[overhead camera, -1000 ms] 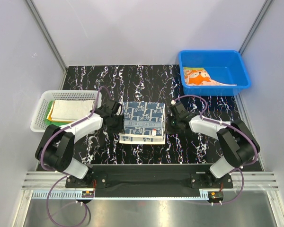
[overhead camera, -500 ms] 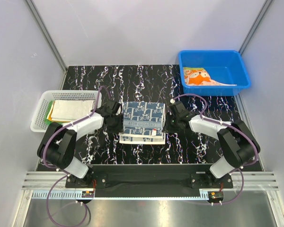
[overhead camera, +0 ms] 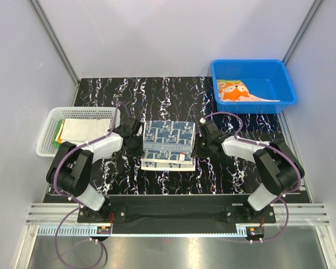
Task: Fold and stack the towels
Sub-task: Fold the towel
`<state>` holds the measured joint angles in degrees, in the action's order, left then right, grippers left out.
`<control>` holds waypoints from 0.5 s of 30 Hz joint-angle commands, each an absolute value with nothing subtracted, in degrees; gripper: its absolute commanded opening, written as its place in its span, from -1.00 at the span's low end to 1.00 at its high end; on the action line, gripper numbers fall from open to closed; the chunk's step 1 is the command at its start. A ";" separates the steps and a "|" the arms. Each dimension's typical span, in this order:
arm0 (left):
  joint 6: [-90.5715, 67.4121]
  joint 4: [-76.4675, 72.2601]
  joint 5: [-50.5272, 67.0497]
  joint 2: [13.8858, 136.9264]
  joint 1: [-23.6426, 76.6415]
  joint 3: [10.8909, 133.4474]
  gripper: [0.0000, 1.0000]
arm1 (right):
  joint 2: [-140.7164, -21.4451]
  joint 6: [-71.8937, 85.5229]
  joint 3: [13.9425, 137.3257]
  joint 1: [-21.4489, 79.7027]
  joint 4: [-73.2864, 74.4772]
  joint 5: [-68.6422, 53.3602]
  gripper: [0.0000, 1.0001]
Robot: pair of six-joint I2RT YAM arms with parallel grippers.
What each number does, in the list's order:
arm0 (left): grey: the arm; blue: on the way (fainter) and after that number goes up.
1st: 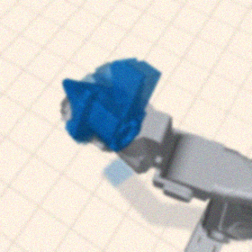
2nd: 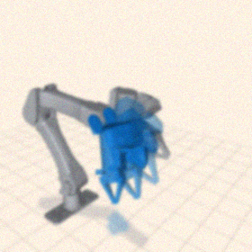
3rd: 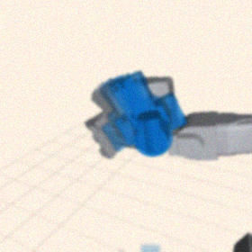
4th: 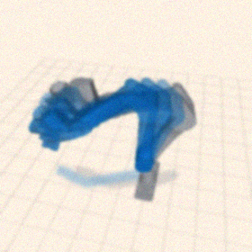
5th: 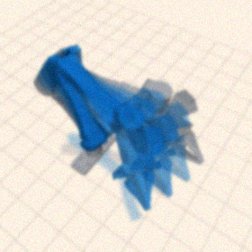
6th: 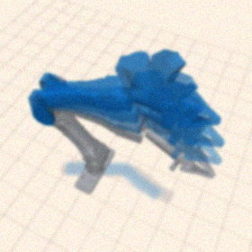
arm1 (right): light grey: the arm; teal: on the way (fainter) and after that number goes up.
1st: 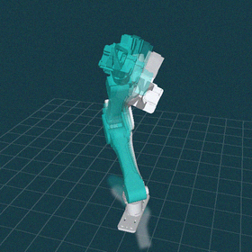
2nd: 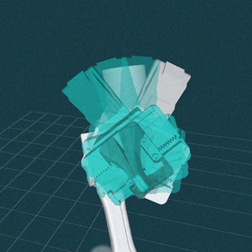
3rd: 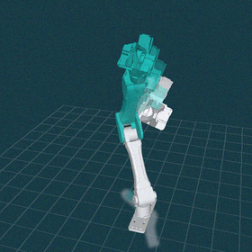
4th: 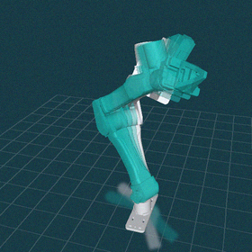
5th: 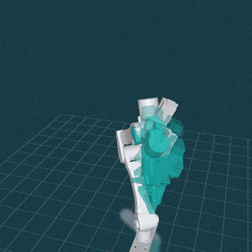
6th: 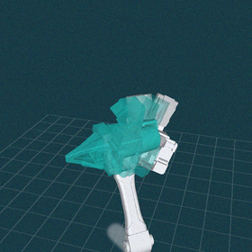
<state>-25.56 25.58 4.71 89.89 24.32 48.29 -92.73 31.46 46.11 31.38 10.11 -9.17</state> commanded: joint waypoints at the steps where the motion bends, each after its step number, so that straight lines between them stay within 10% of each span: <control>1: -25.40 24.78 6.06 90.26 24.17 50.10 -0.74 | -93.34 30.67 47.64 31.99 8.18 -10.02 -0.54; 4: -25.40 24.96 6.94 89.91 24.17 50.27 -1.00 | -93.43 30.85 47.64 31.91 8.09 -10.28 -0.58; 15: -25.75 25.22 8.44 89.65 24.26 50.45 -1.00 | -93.95 32.08 47.64 32.17 7.65 -10.37 -0.43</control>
<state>-25.52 26.02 6.79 90.04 24.32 48.64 -93.10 31.77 46.11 31.40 9.10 -10.28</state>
